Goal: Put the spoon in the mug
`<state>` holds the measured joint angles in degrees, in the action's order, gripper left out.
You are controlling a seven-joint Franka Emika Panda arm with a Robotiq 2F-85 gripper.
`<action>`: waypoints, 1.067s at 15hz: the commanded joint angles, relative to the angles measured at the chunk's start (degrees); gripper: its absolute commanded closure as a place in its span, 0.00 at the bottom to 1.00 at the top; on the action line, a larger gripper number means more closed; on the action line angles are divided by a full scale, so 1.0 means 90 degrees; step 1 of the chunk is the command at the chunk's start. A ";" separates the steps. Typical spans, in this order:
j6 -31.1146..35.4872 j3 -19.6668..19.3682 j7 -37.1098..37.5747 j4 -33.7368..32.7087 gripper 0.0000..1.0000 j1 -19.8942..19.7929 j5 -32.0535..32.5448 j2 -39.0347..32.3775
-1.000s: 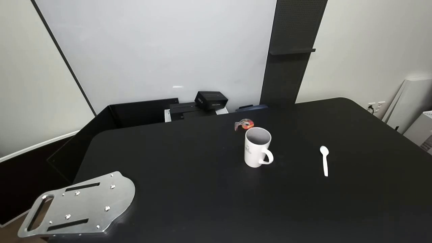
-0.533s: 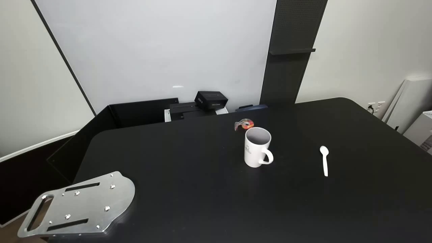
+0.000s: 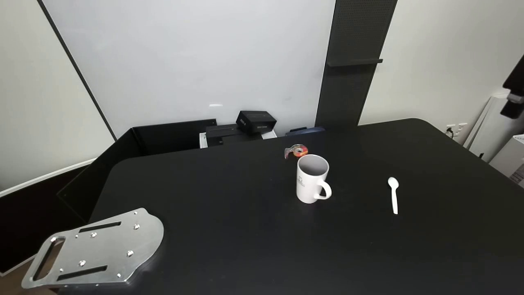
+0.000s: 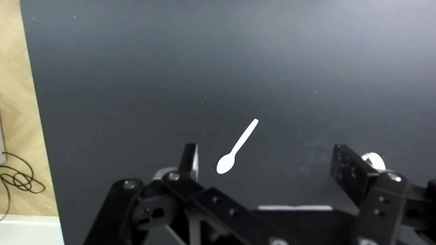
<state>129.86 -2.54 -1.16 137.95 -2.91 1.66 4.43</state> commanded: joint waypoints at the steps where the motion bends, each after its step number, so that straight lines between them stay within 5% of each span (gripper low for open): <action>1: 0.0287 -0.0078 0.0960 -0.0646 0.00 -0.0100 -0.0121 -0.0774; 11: 0.1240 -0.0440 0.3918 -0.1860 0.00 0.0225 0.0082 -0.2447; 16: 0.1425 -0.0630 0.4630 -0.2303 0.00 0.0610 0.0024 -0.3254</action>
<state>142.67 -6.86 35.69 121.13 0.30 1.51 -20.37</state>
